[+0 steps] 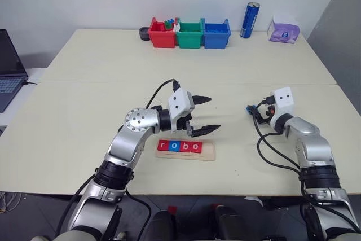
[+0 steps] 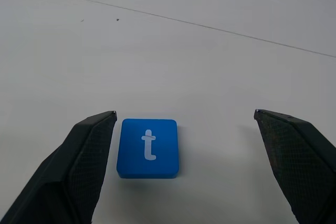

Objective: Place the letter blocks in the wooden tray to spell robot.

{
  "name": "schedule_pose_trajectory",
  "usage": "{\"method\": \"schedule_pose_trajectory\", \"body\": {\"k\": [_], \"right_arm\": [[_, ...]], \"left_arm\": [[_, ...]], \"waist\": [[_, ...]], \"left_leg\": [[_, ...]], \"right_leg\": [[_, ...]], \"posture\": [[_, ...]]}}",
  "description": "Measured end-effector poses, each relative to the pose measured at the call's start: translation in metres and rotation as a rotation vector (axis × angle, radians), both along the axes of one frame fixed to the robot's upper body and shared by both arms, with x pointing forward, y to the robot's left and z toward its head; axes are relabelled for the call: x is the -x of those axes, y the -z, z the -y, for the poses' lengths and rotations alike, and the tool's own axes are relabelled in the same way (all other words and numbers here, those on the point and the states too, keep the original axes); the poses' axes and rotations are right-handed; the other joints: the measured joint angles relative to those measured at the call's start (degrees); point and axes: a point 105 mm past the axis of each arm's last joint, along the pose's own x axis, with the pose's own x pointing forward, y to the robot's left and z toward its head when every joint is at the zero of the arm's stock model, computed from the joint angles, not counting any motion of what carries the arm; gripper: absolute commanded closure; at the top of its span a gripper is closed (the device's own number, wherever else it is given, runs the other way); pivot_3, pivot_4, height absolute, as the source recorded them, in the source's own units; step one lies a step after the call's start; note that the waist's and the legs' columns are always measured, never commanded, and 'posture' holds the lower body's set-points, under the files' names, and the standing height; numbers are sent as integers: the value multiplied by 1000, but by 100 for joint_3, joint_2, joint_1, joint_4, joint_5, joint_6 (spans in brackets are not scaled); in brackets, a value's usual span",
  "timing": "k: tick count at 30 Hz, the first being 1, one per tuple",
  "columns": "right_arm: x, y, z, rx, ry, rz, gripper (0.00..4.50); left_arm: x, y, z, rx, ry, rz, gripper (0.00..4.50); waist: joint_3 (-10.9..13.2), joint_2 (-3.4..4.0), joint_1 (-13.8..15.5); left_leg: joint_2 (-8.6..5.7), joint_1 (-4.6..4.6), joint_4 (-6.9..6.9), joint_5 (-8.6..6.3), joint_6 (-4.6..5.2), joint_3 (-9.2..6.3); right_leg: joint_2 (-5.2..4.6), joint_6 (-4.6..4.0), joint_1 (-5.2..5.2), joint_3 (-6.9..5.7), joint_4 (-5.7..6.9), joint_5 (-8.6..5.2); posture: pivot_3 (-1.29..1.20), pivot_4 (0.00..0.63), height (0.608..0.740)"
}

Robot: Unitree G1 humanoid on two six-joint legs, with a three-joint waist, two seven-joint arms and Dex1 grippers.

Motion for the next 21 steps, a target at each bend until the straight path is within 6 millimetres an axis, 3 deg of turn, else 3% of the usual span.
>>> {"method": "schedule_pose_trajectory", "body": {"k": [15,18,21], "right_arm": [[0,17,-16,-12,-35,-52,36],[-1,17,-16,-12,-32,-52,665],[-1,17,-15,-13,-30,-52,1724]], "left_arm": [[-1,-3,0,-3,1,10,0],[-1,-4,0,-3,3,15,0],[-1,-4,0,-4,2,15,0]], "waist": [[0,0,-2],[0,0,-3],[0,0,-2]], "left_leg": [[0,1,0,0,0,0],[0,1,0,0,0,0],[0,0,0,0,0,0]], "right_leg": [[0,0,0,-1,1,0],[0,0,0,-1,2,0],[0,0,0,-1,1,0]], "posture": [[0,150,740],[0,150,740],[0,150,740]]}}
